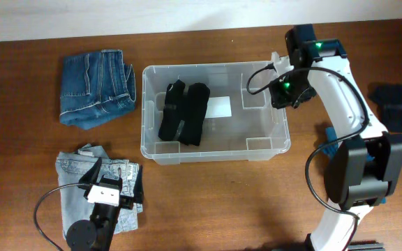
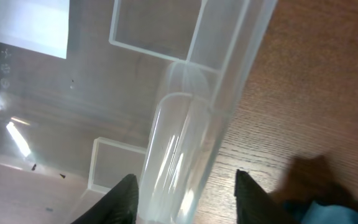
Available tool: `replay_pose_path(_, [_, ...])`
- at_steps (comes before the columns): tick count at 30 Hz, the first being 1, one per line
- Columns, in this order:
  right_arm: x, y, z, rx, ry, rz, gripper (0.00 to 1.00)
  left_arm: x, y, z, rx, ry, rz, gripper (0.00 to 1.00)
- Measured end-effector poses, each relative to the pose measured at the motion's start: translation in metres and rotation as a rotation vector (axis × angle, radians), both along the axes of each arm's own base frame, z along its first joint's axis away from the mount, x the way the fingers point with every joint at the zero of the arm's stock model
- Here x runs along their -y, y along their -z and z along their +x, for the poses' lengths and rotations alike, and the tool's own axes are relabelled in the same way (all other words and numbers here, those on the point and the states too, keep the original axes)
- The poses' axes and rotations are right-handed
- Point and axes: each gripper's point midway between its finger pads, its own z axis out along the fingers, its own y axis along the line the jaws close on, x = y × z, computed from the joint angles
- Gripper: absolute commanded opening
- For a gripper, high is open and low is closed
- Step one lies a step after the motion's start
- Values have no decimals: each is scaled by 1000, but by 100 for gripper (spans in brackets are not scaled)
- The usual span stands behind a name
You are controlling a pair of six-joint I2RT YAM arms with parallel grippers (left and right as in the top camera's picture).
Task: Pack container
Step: 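Withdraw the right gripper to the container's right edge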
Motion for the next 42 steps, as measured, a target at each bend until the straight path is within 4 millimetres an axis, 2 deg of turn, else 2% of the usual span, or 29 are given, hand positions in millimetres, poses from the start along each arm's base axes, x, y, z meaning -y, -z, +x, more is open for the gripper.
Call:
replay_pose_path(14, [-1,8,1,-17,17,9,20,0,0,0,0,0,0,99])
replay_pose_path(22, [-1,13,7,-13,125,20,5,0,0,0,0,0,0,99])
replay_pose_path(42, [-1,13,5,-34,328,31,4,0,0,0,0,0,0,99])
